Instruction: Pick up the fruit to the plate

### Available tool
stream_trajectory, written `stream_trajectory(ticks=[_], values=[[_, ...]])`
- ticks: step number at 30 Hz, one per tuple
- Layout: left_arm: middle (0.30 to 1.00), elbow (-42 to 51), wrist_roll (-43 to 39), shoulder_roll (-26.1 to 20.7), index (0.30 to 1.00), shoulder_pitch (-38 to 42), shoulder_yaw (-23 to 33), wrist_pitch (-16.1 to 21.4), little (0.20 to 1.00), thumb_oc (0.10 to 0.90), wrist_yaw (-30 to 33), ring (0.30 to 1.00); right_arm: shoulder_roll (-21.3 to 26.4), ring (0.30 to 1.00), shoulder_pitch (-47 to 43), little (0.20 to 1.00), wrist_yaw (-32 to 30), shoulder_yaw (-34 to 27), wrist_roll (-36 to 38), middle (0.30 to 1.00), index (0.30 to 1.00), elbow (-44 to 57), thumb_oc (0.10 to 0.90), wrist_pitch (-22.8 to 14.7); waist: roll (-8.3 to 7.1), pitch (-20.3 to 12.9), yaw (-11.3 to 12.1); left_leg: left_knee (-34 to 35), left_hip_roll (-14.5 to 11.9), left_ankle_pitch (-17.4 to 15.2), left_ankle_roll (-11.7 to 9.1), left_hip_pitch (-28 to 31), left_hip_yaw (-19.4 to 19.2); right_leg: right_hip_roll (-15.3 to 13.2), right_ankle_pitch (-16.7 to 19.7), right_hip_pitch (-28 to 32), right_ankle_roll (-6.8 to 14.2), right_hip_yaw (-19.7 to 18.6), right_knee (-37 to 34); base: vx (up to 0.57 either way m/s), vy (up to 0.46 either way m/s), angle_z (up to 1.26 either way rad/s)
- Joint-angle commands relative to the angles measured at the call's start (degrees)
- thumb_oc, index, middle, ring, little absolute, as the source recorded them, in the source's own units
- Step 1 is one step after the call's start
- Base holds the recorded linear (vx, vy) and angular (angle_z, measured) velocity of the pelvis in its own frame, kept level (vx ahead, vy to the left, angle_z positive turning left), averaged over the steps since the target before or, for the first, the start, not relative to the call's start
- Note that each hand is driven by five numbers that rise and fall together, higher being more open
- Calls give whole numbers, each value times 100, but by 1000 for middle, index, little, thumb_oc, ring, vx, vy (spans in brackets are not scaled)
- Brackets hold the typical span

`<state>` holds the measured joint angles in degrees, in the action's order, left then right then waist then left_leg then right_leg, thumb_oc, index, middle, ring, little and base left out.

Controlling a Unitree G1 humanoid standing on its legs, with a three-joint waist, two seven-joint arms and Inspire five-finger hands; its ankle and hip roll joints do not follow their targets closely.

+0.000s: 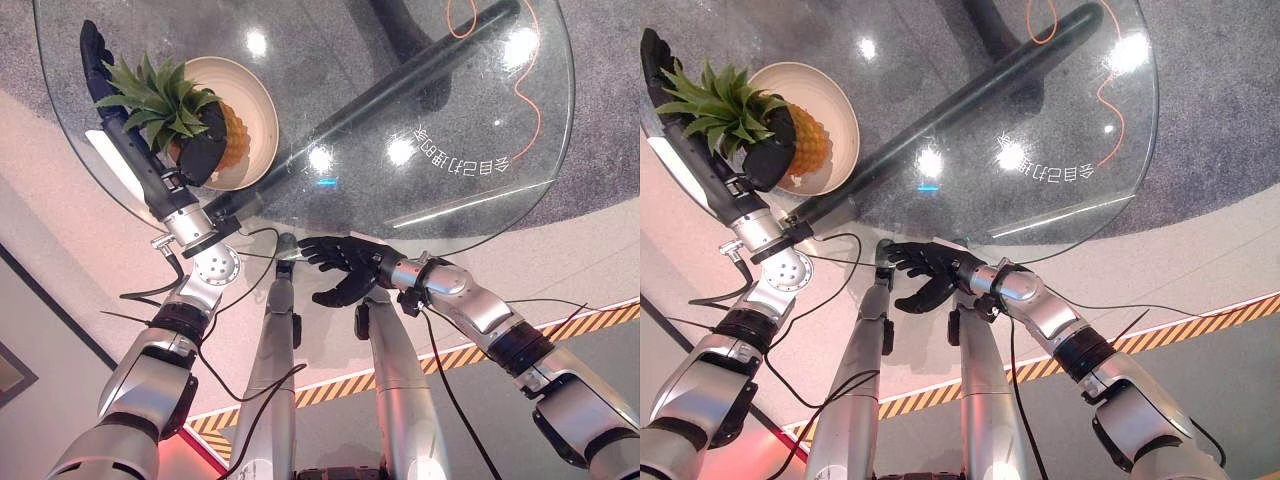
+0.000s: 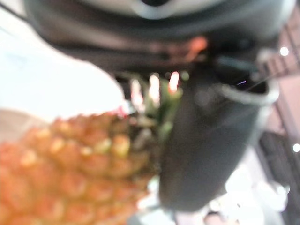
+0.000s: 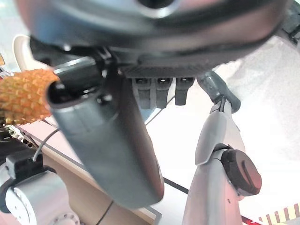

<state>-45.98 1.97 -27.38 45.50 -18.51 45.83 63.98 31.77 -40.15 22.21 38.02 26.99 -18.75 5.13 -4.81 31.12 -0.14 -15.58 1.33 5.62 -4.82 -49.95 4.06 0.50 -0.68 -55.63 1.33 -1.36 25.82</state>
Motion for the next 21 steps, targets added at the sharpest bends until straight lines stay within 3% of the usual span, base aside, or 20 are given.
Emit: stream_trajectory(ticks=[1, 15, 21], values=[[900, 201, -252, -72, 900, -127, 497, 205, 900, 800, -28, 900, -34, 900, 467, 900, 52, -57, 111, 900, 900, 739, 800, -203, 151, -133, -50, -110, 514, -168, 248, 155, -64, 50, 413, 365, 146, 664, -650, 0, 0, 0], [900, 334, -553, -107, 900, -462, 559, 170, 900, 800, -378, 900, 52, 900, 623, 900, 56, -103, 93, 900, 900, 885, 800, -235, 213, -133, -29, -35, 504, -142, 274, 292, -78, 41, 404, 516, 143, 644, -700, 0, 0, 0], [900, 344, -895, -76, 900, -557, 510, 87, 900, 800, -870, 900, 64, 900, 651, 900, 48, -111, 115, 900, 900, 901, 800, -235, 227, -133, -19, -5, 498, -129, 275, 344, -78, 22, 412, 578, 152, 649, -724, 0, 0, 0]])
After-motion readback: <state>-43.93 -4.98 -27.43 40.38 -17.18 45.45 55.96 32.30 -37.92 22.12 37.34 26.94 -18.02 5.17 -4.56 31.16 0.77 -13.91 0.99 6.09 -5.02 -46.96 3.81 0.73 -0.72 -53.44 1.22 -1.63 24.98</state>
